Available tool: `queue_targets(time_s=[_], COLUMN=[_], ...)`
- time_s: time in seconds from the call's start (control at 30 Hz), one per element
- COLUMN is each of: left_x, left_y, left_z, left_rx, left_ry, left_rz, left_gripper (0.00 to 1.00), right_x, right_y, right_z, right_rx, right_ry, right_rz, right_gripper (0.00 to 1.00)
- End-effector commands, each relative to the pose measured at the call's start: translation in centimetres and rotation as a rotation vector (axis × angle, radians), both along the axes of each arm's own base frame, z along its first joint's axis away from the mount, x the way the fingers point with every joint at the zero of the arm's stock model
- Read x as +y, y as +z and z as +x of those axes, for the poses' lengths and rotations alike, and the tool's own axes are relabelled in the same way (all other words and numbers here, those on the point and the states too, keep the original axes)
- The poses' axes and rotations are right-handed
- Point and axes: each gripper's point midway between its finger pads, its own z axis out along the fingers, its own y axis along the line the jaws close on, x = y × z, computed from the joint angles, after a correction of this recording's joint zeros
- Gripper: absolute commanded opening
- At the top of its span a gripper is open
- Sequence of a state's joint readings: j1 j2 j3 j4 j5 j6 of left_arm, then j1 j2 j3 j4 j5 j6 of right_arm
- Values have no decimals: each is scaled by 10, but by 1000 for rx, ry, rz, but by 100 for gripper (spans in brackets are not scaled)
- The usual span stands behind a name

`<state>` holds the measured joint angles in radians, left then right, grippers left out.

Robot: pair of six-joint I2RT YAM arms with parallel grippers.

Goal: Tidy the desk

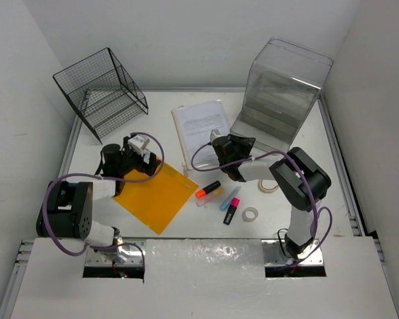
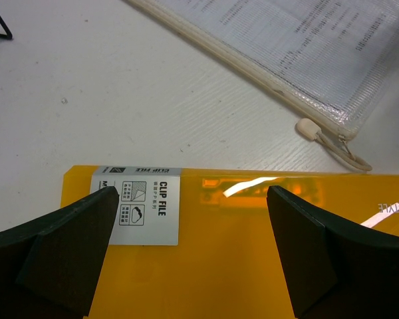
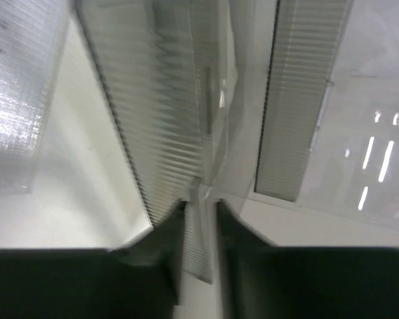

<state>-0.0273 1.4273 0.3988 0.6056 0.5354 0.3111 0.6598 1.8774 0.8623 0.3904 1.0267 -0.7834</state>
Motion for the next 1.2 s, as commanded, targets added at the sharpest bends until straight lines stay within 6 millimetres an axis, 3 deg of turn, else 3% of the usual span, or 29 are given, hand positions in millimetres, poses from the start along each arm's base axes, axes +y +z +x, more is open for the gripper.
queue_targets(time_s=[0.0, 0.03, 0.07, 0.23, 0.27, 0.33, 0.37, 0.4, 0.5, 0.53, 0.63, 0.73, 0.83, 0.97, 1.03, 1.1, 1.13, 1.17], left_x=[-2, -2, -2, -3, -3, -3, -3, -3, -2, -1, 5, 20, 24, 20, 26, 35, 37, 39], left_y=[16, 16, 15, 14, 14, 14, 14, 14, 14, 14, 23, 54, 92, 91, 76, 71, 66, 57], left_z=[12, 12, 11, 11, 11, 11, 11, 11, 11, 11, 15, 21, 13, -15, -27, -33, -37, -41], left_rx=[-59, -58, -59, -52, -52, -50, -52, -52, -52, -54, -56, -60, -104, 19, 101, 111, 125, 144], left_ry=[-17, -19, -20, -24, -24, -24, -24, -24, -22, -19, 9, 79, 81, 41, 52, 87, 96, 102], left_rz=[8, 8, 11, 11, 11, 11, 11, 11, 12, 14, 47, 89, 116, 126, 159, 198, 207, 213], left_gripper=[93, 93, 93, 93, 93, 93, 93, 93, 92, 91, 90, 89, 89, 89, 89, 89, 89, 89], right_x=[1, 5, 7, 26, 31, 54, 65, 93, 140, 161, 174, 171, 161, 136, 119, 114, 121, 117], right_y=[32, 39, 42, 57, 67, 58, 66, 47, 37, 27, 17, 2, -13, -24, -24, -23, -15, -23], right_z=[4, 6, 7, 3, 0, -10, -17, -34, -80, -107, -136, -149, -156, -151, -142, -142, -141, -149], right_rx=[-93, -105, -106, -88, -96, -4, 17, 180, 409, 537, 688, 789, 847, 787, 678, 617, 554, 548], right_ry=[-44, -33, -27, 37, 61, 171, 227, 372, 632, 761, 845, 796, 723, 495, 265, 119, 26, -28], right_rz=[75, 98, 111, 246, 296, 408, 498, 589, 763, 836, 894, 900, 884, 908, 973, 1069, 1210, 1255], right_gripper=[28, 42, 48, 67, 74, 83, 91, 97, 92, 91, 81, 72, 71, 72, 73, 76, 77, 79])
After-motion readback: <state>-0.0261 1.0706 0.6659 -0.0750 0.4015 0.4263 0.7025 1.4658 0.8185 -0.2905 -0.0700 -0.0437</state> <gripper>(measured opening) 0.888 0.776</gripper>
